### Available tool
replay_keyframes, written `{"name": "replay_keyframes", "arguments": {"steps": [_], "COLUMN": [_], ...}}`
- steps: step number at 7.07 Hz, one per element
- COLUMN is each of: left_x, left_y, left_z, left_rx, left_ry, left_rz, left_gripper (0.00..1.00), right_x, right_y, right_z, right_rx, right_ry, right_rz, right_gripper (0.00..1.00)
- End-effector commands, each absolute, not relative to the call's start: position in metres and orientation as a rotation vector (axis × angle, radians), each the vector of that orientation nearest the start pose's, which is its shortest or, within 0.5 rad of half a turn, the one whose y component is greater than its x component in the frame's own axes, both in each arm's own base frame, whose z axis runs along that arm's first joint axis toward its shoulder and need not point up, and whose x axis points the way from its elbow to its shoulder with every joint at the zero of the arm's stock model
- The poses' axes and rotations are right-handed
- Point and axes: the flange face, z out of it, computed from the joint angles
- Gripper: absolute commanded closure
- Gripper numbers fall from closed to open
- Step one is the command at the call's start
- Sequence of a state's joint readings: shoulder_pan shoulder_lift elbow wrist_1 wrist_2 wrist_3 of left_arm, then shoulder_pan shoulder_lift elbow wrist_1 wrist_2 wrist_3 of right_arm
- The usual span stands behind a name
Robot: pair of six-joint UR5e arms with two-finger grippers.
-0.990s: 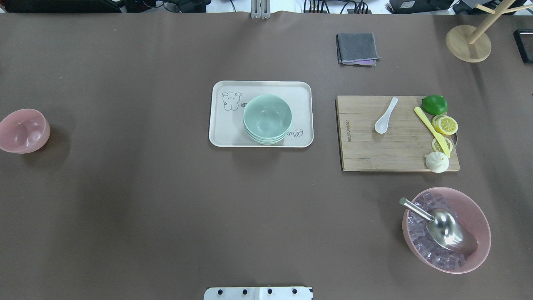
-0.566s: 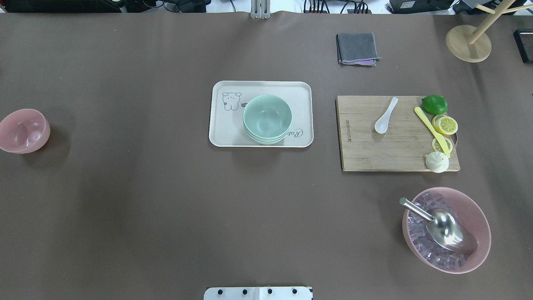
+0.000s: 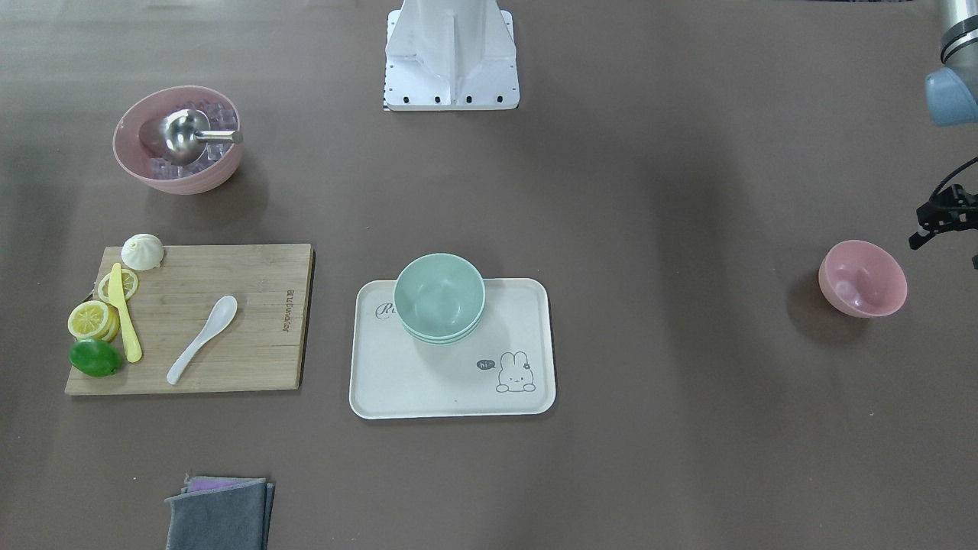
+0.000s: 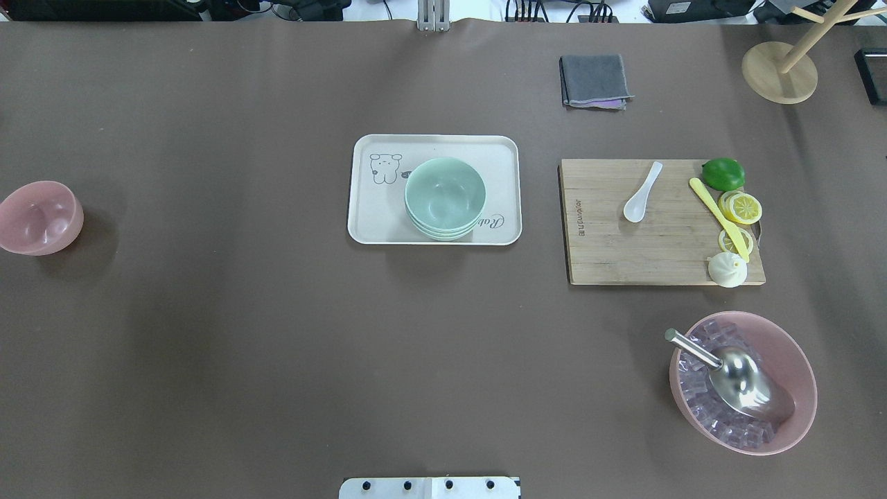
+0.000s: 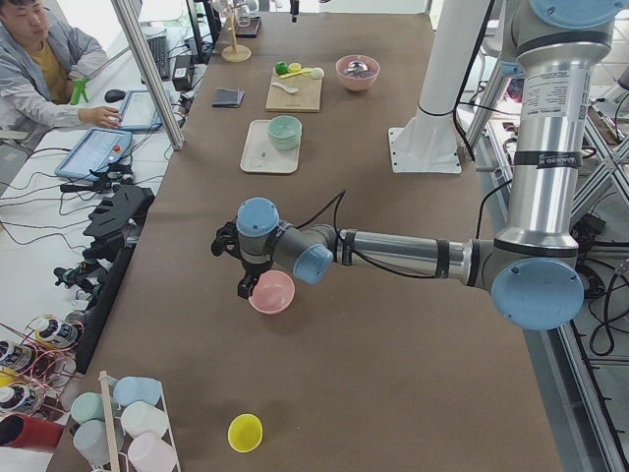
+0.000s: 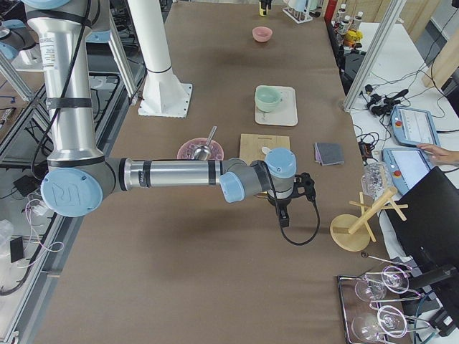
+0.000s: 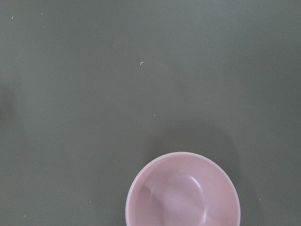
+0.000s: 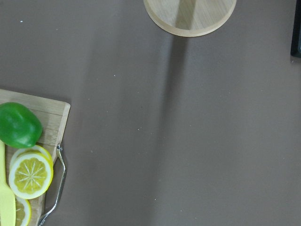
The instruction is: Stack pink bowl on green and place spoon
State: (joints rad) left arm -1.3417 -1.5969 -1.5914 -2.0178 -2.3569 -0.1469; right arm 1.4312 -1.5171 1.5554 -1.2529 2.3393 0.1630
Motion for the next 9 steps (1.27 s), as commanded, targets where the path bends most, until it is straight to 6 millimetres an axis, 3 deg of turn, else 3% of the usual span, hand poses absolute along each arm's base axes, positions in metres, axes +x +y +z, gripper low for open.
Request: {"name": "replay_keyframes", "arguments": {"steps": [1, 5, 6, 9], "left_x": [0.058, 0.058, 0.063, 0.105], "left_y": [-0.525, -0.525, -0.528, -0.540], "left_z": [0.586, 0.591, 0.603, 0.643], "left_rx": [0.313, 0.301, 0.283, 0.213], "left_ry": [0.843, 0.842, 0.841, 0.840], "left_rz": [0.268, 0.263, 0.265, 0.309], "left_gripper": [0.02, 0.02, 0.02, 0.03], "right_x": [-0.011, -0.011, -0.011, -0.012], "right_y": [-0.537, -0.537, -0.537, -0.537], "right_z": [0.604, 0.604, 0.603, 0.604], "right_rx": [0.219, 0.220, 0.220, 0.219], "right_ry": [-0.802, -0.802, -0.810, -0.810], "right_rz": [-0.114, -0.115, -0.117, -0.118], "right_gripper": [0.00, 0.00, 0.00, 0.00]}}
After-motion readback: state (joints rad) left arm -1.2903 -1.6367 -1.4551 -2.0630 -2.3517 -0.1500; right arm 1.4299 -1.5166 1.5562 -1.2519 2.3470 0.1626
